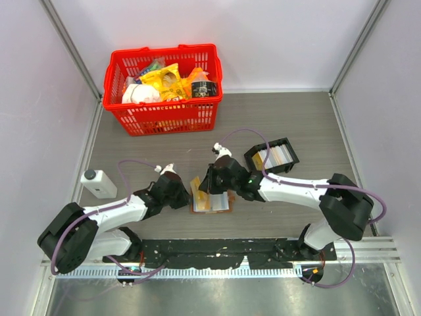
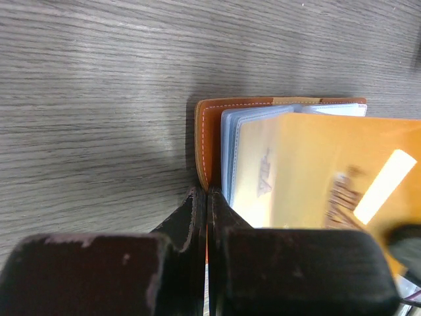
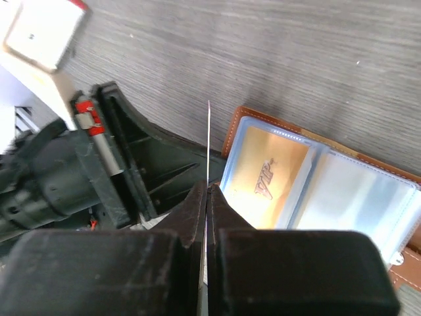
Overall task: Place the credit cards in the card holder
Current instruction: Turn over the card slot in the card holder.
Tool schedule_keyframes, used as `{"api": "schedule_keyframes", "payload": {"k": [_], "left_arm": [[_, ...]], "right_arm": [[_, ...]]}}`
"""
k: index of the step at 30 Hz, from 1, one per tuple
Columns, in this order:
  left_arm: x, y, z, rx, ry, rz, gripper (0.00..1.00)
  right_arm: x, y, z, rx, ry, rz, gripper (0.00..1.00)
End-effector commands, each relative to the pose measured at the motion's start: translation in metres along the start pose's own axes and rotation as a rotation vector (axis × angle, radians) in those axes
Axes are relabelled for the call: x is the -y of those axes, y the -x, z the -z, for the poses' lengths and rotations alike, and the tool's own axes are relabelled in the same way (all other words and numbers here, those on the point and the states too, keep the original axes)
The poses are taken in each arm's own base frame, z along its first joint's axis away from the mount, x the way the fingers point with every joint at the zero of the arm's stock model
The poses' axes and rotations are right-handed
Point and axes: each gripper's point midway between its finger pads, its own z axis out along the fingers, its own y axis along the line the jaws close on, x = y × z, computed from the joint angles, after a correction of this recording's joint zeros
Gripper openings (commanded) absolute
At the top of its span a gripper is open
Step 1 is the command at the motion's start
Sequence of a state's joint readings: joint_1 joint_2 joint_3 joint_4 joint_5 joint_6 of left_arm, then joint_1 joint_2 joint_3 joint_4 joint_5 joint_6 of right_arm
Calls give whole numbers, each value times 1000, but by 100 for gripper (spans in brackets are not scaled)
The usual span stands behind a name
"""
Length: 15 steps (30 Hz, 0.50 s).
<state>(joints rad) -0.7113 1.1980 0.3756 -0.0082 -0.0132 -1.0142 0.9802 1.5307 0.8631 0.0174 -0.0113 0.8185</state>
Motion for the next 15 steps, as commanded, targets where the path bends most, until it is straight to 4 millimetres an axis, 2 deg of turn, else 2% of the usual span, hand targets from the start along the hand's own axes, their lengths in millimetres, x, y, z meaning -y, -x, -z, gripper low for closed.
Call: {"api": "schedule_keyframes", "payload": {"k": [1, 5, 6, 10, 12, 15], "left_arm": [[-32, -17, -2, -47, 110, -16, 0], [-33, -17, -3, -49, 118, -16, 0], [-33, -17, -3, -48, 119, -16, 0], [-33, -17, -3, -46, 116, -16, 0], [-33, -17, -3, -48, 117, -19, 0], [-33, -17, -3, -47, 115, -17, 0]], "right_arm": [[-27, 45, 40, 175, 54, 19, 1], [7, 55, 64, 239, -66, 1, 1], [21, 58, 68, 253, -98, -17, 1], [53, 47, 74, 232, -171, -57, 1], [61, 39, 74, 223, -181, -73, 1], [56, 27, 65, 178, -125, -85, 1]]}}
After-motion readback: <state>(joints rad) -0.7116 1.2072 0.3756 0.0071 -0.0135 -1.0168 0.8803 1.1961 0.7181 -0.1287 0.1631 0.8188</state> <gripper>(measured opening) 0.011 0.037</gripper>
